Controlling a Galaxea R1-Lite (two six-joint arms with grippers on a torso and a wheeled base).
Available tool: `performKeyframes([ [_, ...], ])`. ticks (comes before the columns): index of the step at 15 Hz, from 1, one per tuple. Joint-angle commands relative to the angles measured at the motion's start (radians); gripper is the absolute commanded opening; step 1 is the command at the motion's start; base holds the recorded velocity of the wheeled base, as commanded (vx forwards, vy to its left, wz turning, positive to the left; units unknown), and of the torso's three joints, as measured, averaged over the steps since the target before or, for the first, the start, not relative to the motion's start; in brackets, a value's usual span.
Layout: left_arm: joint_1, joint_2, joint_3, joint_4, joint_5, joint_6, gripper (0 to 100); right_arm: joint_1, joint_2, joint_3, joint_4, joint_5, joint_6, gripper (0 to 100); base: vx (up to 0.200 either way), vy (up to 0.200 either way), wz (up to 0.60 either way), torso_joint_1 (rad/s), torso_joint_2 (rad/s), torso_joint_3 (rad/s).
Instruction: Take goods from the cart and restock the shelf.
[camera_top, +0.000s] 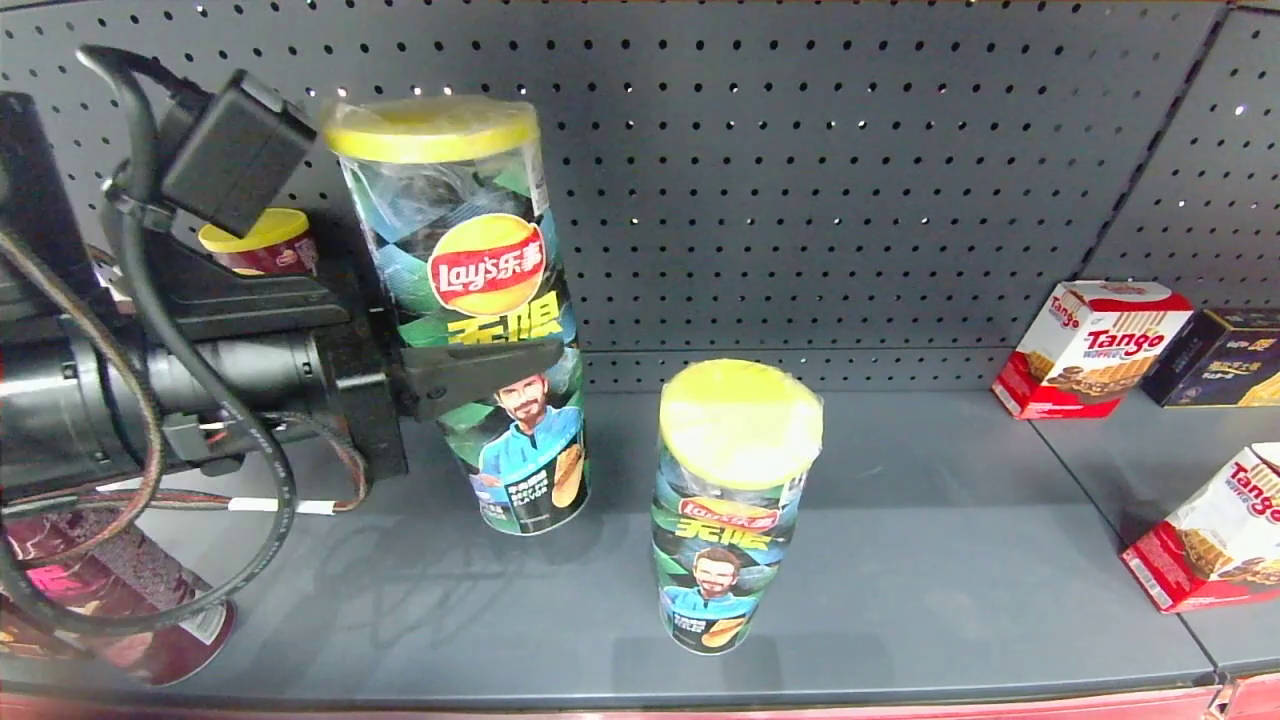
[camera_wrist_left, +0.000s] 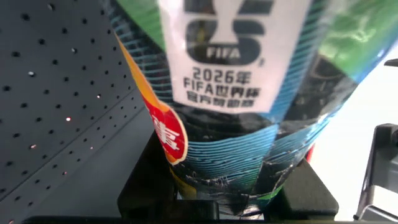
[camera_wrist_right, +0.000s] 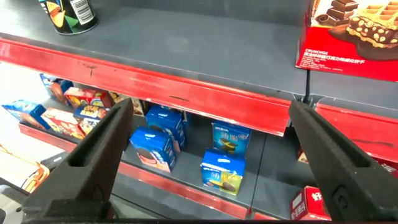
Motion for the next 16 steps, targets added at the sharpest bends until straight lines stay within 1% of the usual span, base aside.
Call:
performKeyframes([
  [1, 0.006, 0.068, -0.003, -0.027, -0.006, 0.001, 0, 0.000, 0.003, 0.000, 0.000, 0.000, 0.000, 100, 0.000, 0.000, 0.00, 0.000, 0.00, 0.000],
  [3, 0.007, 0.140, -0.025, -0.041, -0.001, 0.008, 0, 0.000, 0.003, 0.000, 0.000, 0.000, 0.000, 100, 0.000, 0.000, 0.00, 0.000, 0.00, 0.000],
  [4, 0.006, 0.159, -0.028, -0.041, -0.003, 0.031, 0, 0.000, 0.003, 0.000, 0.000, 0.000, 0.000, 100, 0.000, 0.000, 0.00, 0.000, 0.00, 0.000],
  [5, 0.007, 0.189, -0.038, -0.041, -0.003, 0.065, 0, 0.000, 0.003, 0.000, 0.000, 0.000, 0.000, 100, 0.000, 0.000, 0.00, 0.000, 0.00, 0.000],
  [6, 0.007, 0.229, -0.068, -0.041, -0.003, 0.088, 0, 0.000, 0.003, 0.000, 0.000, 0.000, 0.000, 100, 0.000, 0.000, 0.00, 0.000, 0.00, 0.000],
  [7, 0.009, 0.263, -0.097, -0.041, -0.001, 0.094, 0, 0.000, 0.003, 0.000, 0.000, 0.000, 0.000, 100, 0.000, 0.000, 0.00, 0.000, 0.00, 0.000],
  [8, 0.009, 0.281, -0.117, -0.041, -0.001, 0.096, 0, 0.000, 0.003, 0.000, 0.000, 0.000, 0.000, 100, 0.000, 0.000, 0.00, 0.000, 0.00, 0.000],
  [9, 0.009, 0.323, -0.166, -0.040, -0.001, 0.096, 0, 0.000, 0.003, 0.000, 0.000, 0.000, 0.000, 100, 0.000, 0.000, 0.00, 0.000, 0.00, 0.000],
  [10, 0.007, 0.337, -0.178, -0.041, -0.001, 0.097, 0, 0.000, 0.003, 0.000, 0.000, 0.000, 0.000, 100, 0.000, 0.000, 0.00, 0.000, 0.00, 0.000],
  [13, 0.009, 0.419, -0.266, -0.055, -0.001, 0.097, 0, 0.000, 0.003, 0.000, 0.000, 0.000, 0.000, 100, 0.000, 0.000, 0.00, 0.000, 0.00, 0.000],
  [15, 0.010, 0.447, -0.290, -0.057, -0.001, 0.094, 0, 0.000, 0.003, 0.000, 0.000, 0.000, 0.000, 100, 0.000, 0.000, 0.00, 0.000, 0.00, 0.000],
  [16, 0.021, 0.473, -0.301, -0.076, -0.001, 0.090, 0, 0.000, 0.003, 0.000, 0.000, 0.000, 0.000, 100, 0.000, 0.000, 0.00, 0.000, 0.00, 0.000],
])
